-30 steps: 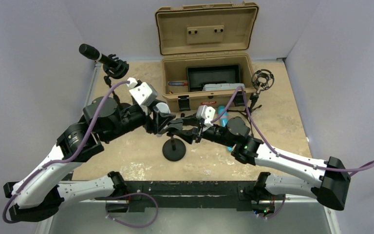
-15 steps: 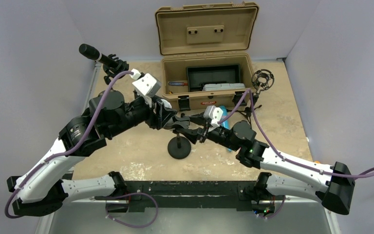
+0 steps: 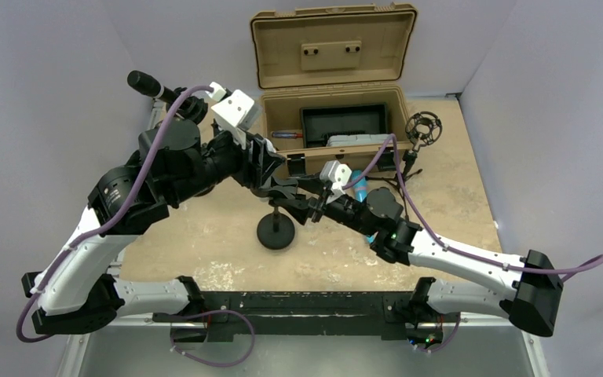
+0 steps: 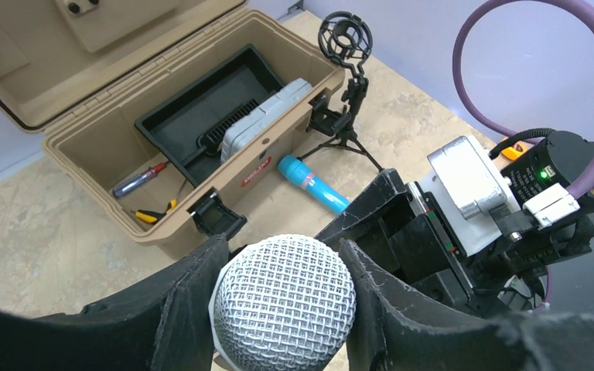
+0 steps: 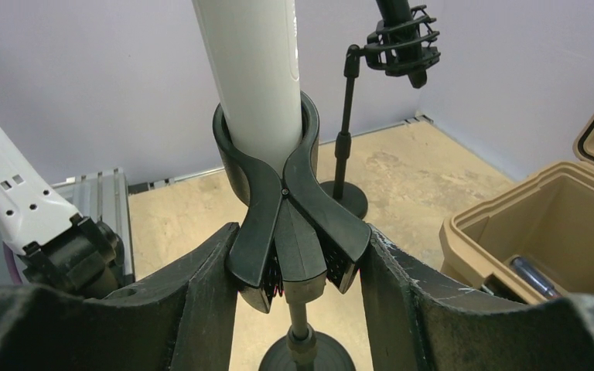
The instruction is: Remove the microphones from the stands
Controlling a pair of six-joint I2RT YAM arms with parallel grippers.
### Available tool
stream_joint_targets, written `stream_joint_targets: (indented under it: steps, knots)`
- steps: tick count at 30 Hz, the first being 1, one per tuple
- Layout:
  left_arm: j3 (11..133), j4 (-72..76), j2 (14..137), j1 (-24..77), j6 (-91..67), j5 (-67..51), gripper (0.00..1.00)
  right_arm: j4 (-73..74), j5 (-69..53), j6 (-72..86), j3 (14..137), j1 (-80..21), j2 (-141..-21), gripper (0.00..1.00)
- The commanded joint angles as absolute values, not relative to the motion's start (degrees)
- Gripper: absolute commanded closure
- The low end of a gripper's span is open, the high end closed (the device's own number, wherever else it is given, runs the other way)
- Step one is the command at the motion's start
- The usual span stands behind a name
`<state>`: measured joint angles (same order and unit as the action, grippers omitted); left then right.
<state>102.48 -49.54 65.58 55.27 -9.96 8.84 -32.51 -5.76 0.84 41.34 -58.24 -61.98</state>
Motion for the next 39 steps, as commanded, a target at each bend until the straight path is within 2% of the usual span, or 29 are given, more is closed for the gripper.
stream_joint_targets:
  steps: [1,5,9,19,22,26,29,33,39]
  knots:
    - [110.7,-43.8,65.2,55.6,-9.6,12.3,1.00,-28.7,-0.2,0.8,44.0,-58.0,-64.6,1.00]
    - [115.9,-44.7,67.2,55.6,-9.1,10.3,1.00,-28.5,-0.2,0.8,44.9,-57.9,-66.0,1.00]
    - [115.2,-45.3,68.4,55.6,-9.8,7.1,1.00,-29.3,-0.2,0.9,45.1,-58.0,-65.7,1.00]
    - [93.4,-37.9,59.5,55.7,-14.3,7.1,0.99,-31.6,-1.0,1.4,40.7,-58.0,-60.7,1.00]
    - [90.6,-37.9,58.4,55.6,-15.1,7.0,0.80,-31.9,-1.8,1.6,40.3,-58.0,-60.5,1.00]
    - [88.1,-37.0,56.8,55.6,-16.1,8.1,0.46,-32.1,-2.7,1.9,40.1,-58.0,-61.2,1.00]
    - [86.3,-35.9,55.5,55.6,-16.3,8.5,0.32,-32.2,-3.0,2.0,40.0,-58.0,-61.0,1.00]
    - [84.8,-34.9,55.5,55.7,-16.6,8.6,0.25,-32.5,-3.5,2.2,39.9,-58.0,-60.8,1.00]
    - [83.2,-32.3,57.7,55.7,-16.7,7.2,0.23,-32.6,-4.1,2.5,40.2,-58.0,-61.1,1.00]
